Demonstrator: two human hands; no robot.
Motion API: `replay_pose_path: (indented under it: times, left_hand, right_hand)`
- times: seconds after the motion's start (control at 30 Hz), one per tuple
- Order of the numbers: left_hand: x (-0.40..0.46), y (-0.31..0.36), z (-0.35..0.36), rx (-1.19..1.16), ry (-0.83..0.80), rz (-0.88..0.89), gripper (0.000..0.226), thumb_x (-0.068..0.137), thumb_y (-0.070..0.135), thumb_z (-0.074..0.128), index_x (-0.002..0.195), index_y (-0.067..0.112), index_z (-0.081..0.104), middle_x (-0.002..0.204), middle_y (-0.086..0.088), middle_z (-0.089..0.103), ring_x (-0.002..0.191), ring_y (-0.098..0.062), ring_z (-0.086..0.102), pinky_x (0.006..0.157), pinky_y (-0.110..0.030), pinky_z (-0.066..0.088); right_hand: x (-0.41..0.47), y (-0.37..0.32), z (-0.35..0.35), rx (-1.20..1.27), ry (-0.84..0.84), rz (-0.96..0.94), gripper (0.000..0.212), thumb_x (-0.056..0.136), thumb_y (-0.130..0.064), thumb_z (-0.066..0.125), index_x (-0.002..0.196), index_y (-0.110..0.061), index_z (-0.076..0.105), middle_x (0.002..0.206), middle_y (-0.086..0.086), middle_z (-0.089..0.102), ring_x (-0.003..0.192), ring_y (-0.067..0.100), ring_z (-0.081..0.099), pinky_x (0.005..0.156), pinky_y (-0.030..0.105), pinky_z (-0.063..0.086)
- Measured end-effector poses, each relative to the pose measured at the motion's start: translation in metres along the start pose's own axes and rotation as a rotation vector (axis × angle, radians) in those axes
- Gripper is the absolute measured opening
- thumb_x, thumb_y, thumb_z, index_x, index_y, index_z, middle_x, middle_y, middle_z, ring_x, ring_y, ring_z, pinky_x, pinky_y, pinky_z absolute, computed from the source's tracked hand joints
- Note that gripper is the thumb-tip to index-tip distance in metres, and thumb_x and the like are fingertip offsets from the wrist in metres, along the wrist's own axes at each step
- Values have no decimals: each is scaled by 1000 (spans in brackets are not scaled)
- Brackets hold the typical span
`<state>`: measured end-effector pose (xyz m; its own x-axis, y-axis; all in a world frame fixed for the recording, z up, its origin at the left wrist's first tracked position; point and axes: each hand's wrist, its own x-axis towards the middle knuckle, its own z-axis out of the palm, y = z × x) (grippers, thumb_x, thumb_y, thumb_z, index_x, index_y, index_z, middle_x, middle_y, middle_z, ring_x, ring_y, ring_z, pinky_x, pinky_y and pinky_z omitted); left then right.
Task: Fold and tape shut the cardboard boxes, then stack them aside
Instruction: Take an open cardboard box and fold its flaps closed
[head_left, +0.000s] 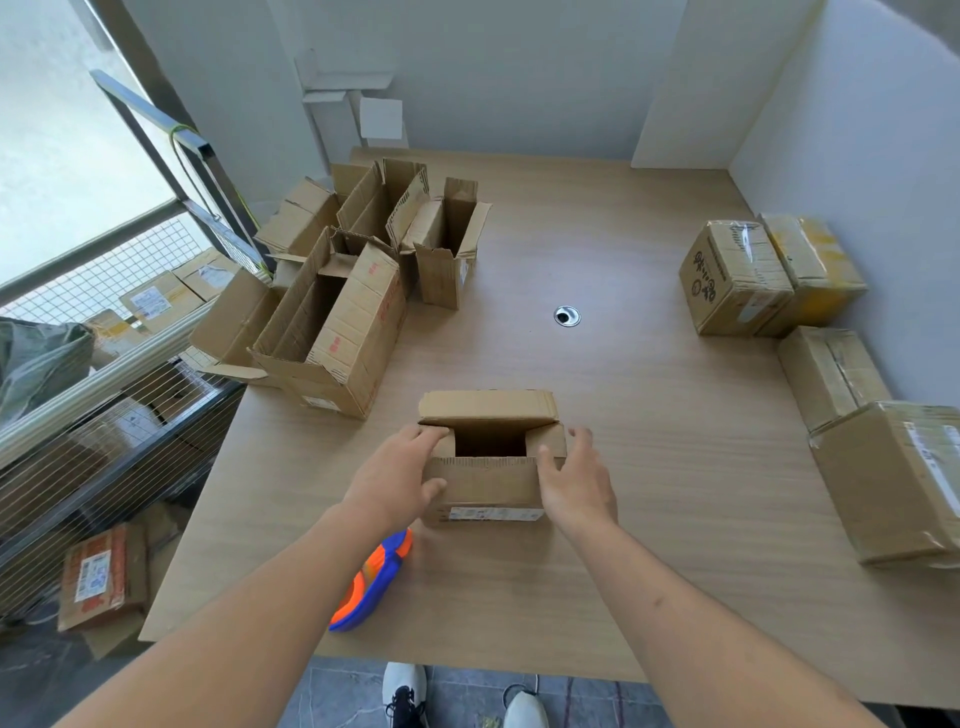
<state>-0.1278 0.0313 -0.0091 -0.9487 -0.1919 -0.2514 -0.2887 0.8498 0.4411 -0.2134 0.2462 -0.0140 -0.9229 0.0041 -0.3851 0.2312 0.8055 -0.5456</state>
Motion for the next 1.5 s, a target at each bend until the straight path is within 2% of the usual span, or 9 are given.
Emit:
replay_pose_path:
  times: [0.27,0.43,0.6,0.67,0.9,1.03,1.13,1.33,1.5]
  left_hand:
    - [29,3,8,-263,77,-169,145,66,25,96,162,21,-12,164,-9,10,153,-28,14,125,-35,16]
    - [43,1,6,-275,7,-81,148,61,23,99,162,34,-9,146,0,36,139,-23,33,120,-35,27]
    - [41,9,-1,-322,1,-109,149,61,17,99,153,60,-10,167,-8,-2,155,-26,12,116,-30,18]
    - [45,10,-2,-285,-35,-132,152,60,22,100,152,59,-15,166,-16,14,155,-28,15,119,-36,22]
    - [42,17,-2,-243,31,-84,152,56,18,101,153,60,-8,123,-1,25,112,-23,42,105,-29,37]
    - [35,22,0,-15,67,62,128,66,23,93,159,51,9,106,1,34,95,-20,42,97,-34,45]
    - [22,19,11,116,-12,174,75,83,37,80,151,36,47,129,-5,40,120,-26,44,111,-41,39]
    - [2,26,33,297,-175,77,73,103,50,48,162,39,7,169,-5,-8,156,-35,-11,127,-48,10]
    - [-22,37,43,225,-182,97,68,104,46,48,161,41,12,170,1,-15,156,-30,-16,127,-41,7]
  right_hand:
    - [17,15,26,-28,-7,-30,60,104,-43,43,159,-38,18,135,6,40,121,29,49,89,40,44]
    - [15,24,35,-80,3,-77,62,107,-49,34,162,-36,8,134,9,38,123,31,42,94,44,42]
    - [18,22,29,-56,-46,-62,68,105,-53,40,162,-35,8,137,10,38,129,33,42,100,45,43]
    - [20,21,26,-30,-63,-55,69,103,-54,45,161,-36,12,137,10,39,129,34,44,100,44,43]
    - [18,28,16,63,-87,-76,66,99,-54,56,155,-40,25,128,6,46,119,31,53,92,42,48]
    - [12,29,12,56,-88,-89,69,97,-51,61,155,-32,28,130,8,48,122,32,54,94,43,48]
    - [8,30,7,19,-108,-82,76,99,-47,59,160,-30,17,137,10,44,124,34,53,94,43,46]
    - [-1,37,0,-38,-256,-261,67,101,-48,55,157,-51,19,146,6,30,135,30,46,110,43,43]
    - [-13,41,-1,-326,-180,-404,54,107,-49,37,158,-52,17,169,-9,-14,149,28,18,114,44,39]
